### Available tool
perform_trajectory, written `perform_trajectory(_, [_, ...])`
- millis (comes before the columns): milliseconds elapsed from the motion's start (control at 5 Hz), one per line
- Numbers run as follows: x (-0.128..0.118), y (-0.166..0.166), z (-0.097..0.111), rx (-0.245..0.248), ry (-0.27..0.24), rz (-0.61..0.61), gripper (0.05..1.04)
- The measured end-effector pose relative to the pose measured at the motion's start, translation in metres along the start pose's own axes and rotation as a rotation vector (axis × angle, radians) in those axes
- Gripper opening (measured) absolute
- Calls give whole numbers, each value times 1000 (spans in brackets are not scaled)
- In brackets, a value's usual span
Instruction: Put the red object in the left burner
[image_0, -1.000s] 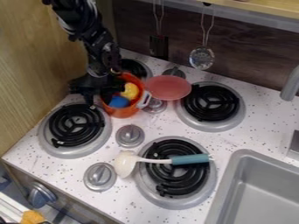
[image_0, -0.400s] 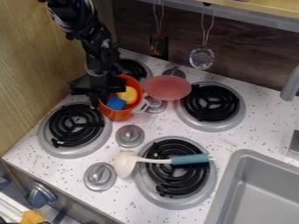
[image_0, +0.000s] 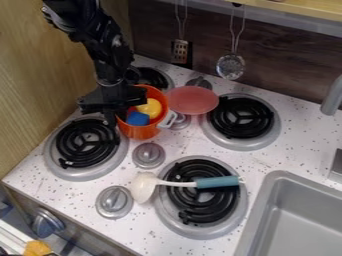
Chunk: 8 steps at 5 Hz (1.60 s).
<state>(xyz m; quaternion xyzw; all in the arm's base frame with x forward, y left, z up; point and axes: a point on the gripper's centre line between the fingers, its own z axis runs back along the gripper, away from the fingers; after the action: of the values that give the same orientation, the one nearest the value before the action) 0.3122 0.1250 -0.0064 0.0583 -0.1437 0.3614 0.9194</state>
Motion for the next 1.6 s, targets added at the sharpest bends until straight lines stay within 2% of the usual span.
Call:
perform_trajectory(400, [-12, -33, 17, -24, -13, -43, 73])
perform_trajectory(800, [-29, -64, 24, -61, 13, -119, 73])
perform_trajectory(1200, [-35, -75, 14, -98, 15, -89, 73])
perform_trajectory(1600, [-49, -79, -2, -112, 56, -85, 73])
